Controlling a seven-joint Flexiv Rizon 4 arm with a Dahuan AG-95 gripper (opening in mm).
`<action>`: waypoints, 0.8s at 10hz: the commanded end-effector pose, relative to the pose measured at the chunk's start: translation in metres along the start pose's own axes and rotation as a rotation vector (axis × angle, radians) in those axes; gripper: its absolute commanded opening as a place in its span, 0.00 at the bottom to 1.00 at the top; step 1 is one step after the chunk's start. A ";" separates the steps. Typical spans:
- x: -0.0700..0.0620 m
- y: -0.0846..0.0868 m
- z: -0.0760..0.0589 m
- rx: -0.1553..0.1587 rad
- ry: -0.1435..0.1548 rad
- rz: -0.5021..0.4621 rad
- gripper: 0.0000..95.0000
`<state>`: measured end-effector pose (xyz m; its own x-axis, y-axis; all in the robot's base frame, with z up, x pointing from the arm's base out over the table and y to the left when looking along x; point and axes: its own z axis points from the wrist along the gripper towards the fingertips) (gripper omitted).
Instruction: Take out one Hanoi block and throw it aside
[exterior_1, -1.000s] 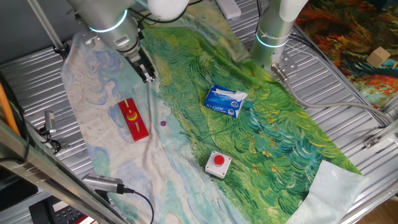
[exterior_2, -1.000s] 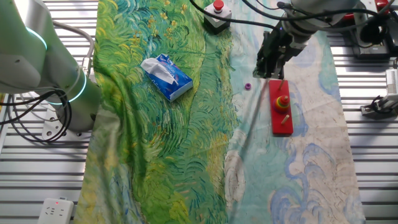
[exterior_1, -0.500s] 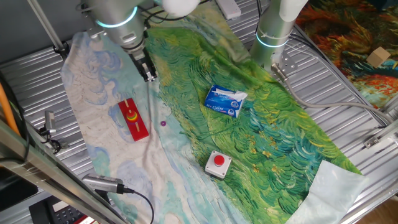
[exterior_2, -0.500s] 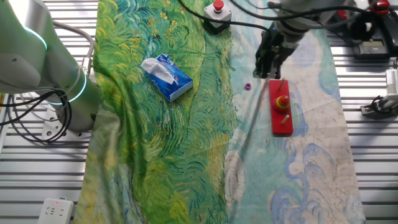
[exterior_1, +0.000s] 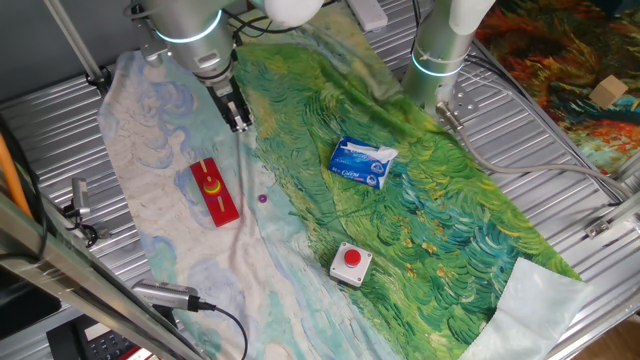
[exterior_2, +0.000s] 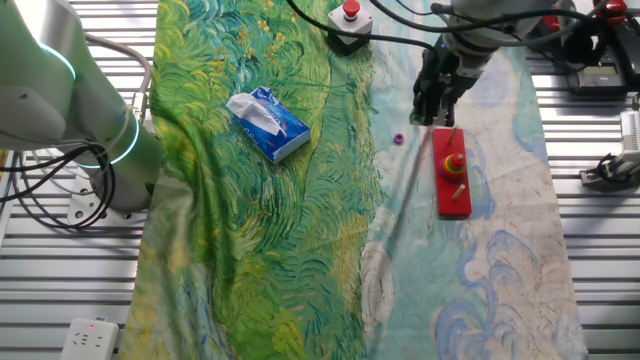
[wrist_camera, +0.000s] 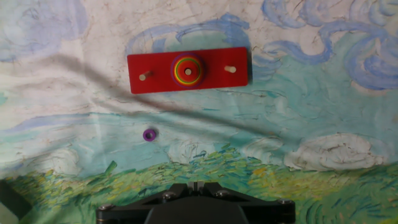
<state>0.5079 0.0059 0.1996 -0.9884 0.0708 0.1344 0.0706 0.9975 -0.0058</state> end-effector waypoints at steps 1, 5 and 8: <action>0.001 0.000 0.000 0.001 -0.002 -0.001 0.00; 0.001 0.000 0.000 0.002 0.000 -0.008 0.00; 0.001 0.000 0.000 0.000 -0.001 -0.005 0.00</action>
<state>0.5065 0.0055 0.1995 -0.9888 0.0657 0.1338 0.0654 0.9978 -0.0072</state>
